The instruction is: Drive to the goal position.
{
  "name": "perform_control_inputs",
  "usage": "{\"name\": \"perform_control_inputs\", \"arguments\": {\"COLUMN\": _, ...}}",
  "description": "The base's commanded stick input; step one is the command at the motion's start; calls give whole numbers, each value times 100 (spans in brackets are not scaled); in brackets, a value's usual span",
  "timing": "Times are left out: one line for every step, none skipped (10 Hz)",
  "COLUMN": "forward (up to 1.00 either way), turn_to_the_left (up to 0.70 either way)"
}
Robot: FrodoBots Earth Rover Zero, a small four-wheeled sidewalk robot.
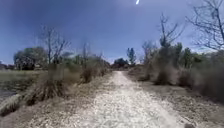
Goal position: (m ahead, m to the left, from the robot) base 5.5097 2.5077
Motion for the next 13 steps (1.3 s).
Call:
{"name": "perform_control_inputs", "arguments": {"forward": 50, "turn_to_the_left": 0}}
{"name": "perform_control_inputs", "arguments": {"forward": 50, "turn_to_the_left": 0}}
{"name": "perform_control_inputs", "arguments": {"forward": 50, "turn_to_the_left": 0}}
{"name": "perform_control_inputs", "arguments": {"forward": 50, "turn_to_the_left": 0}}
{"name": "perform_control_inputs", "arguments": {"forward": 50, "turn_to_the_left": 0}}
{"name": "perform_control_inputs", "arguments": {"forward": 50, "turn_to_the_left": 0}}
{"name": "perform_control_inputs", "arguments": {"forward": 50, "turn_to_the_left": 0}}
{"name": "perform_control_inputs", "arguments": {"forward": 50, "turn_to_the_left": 0}}
{"name": "perform_control_inputs", "arguments": {"forward": 50, "turn_to_the_left": 0}}
{"name": "perform_control_inputs", "arguments": {"forward": 50, "turn_to_the_left": 0}}
{"name": "perform_control_inputs", "arguments": {"forward": 50, "turn_to_the_left": -27}}
{"name": "perform_control_inputs", "arguments": {"forward": 50, "turn_to_the_left": -50}}
{"name": "perform_control_inputs", "arguments": {"forward": 50, "turn_to_the_left": -49}}
